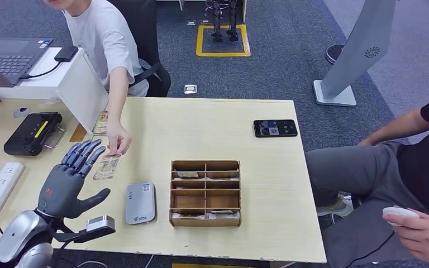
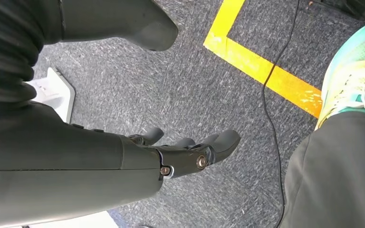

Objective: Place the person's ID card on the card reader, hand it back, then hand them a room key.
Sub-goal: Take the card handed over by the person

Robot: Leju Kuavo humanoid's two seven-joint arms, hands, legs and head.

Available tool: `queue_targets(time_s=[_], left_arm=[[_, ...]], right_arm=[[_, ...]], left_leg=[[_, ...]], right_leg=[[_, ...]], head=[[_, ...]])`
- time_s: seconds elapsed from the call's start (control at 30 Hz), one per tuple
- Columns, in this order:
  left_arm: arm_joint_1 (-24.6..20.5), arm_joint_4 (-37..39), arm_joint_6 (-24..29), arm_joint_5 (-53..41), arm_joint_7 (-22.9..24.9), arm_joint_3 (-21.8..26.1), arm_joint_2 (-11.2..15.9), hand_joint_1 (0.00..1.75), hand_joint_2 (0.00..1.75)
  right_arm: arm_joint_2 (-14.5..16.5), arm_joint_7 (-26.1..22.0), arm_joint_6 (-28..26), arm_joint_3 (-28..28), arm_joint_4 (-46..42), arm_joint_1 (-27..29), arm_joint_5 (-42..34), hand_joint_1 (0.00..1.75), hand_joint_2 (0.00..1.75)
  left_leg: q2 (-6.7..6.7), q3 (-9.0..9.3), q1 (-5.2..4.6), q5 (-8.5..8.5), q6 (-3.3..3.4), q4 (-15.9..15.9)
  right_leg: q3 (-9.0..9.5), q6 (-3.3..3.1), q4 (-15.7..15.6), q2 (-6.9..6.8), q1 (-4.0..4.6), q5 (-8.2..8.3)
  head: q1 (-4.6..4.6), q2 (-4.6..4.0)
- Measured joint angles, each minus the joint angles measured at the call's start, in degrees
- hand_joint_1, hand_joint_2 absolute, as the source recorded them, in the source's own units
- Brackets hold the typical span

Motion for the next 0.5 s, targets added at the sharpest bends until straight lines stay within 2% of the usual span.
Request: queue_targets(time_s=[0.23, 0.47, 0.5], left_arm=[[-3.9, 3.7, 1.1, -5.6, 5.8, 0.0, -2.2, 0.0, 1.75], [-5.2, 6.7, 2.6, -8.9, 9.7, 0.0, -3.3, 0.0, 1.75], [-5.3, 7.0, 2.8, -9.3, 10.3, 0.0, -3.5, 0.04, 1.75]], right_arm=[[-0.5, 0.2, -0.9, 0.0, 1.5, -0.5, 0.0, 0.0, 1.75], [-0.6, 0.8, -1.3, 0.1, 2.3, -0.6, 0.0, 0.0, 1.75], [-0.6, 0.9, -1.3, 0.1, 2.3, -0.6, 0.0, 0.0, 1.75]], left_leg=[[0.0, 0.0, 0.0, 0.01, 0.01, 0.0], [0.0, -0.01, 0.0, 0.02, 0.03, 0.0], [0.0, -0.01, 0.0, 0.02, 0.03, 0.0]], right_leg=[[0.01, 0.0, 0.0, -0.01, 0.0, 0.01], [0.0, 0.0, 0.0, -0.01, 0.0, 0.01], [0.0, 0.0, 0.0, -0.01, 0.0, 0.0]], head=[[0.0, 0.0], [0.0, 0.0], [0.0, 0.0]])
